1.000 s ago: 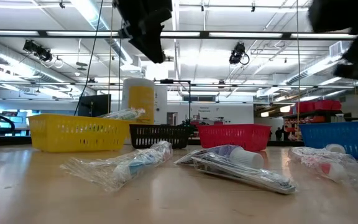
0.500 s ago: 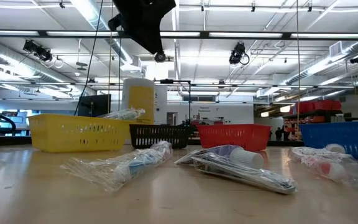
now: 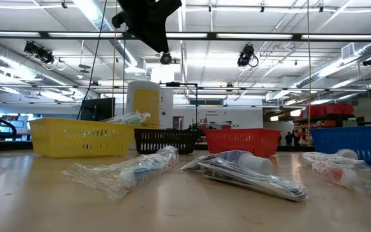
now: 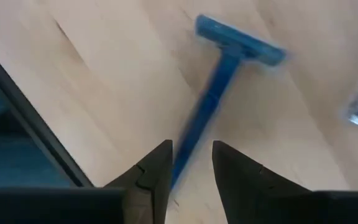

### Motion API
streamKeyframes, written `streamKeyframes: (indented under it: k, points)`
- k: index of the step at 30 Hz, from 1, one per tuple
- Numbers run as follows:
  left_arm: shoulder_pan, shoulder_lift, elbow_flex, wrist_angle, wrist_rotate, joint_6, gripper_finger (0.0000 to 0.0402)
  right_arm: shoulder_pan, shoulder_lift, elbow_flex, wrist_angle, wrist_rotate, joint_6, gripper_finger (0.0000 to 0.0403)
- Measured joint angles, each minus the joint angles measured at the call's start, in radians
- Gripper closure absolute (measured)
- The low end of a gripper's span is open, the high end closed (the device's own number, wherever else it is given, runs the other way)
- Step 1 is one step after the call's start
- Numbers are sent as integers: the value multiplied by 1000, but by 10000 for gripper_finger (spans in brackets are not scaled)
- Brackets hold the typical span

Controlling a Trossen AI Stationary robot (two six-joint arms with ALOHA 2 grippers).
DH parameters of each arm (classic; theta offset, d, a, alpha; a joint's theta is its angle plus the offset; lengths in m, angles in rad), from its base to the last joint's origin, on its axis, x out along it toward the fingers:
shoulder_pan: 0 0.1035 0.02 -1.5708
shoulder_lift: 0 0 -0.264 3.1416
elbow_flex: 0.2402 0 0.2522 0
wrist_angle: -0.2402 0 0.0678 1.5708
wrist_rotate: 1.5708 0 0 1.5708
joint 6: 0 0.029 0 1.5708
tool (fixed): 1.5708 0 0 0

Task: Pick & Place Travel size toiletries
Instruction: Put the blue razor into the red basket

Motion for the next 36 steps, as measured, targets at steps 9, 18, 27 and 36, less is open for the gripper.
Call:
streamKeyframes:
  k: [9, 18, 27, 36]
  points:
    - [0, 1, 0, -1, -1, 21, 287, 0, 16, 0, -46, 51, -19, 281]
    - [-3, -3, 0, -40, -44, 141, 287, 0, 16, 0, -65, 66, -95, 333]
    - [-3, -130, 5, -168, -9, 167, 287, -71, -17, 44, -33, 84, -383, 358]
    - [-2, -220, 6, -205, -49, 184, 287, -265, -169, 154, -424, 598, -721, 360]
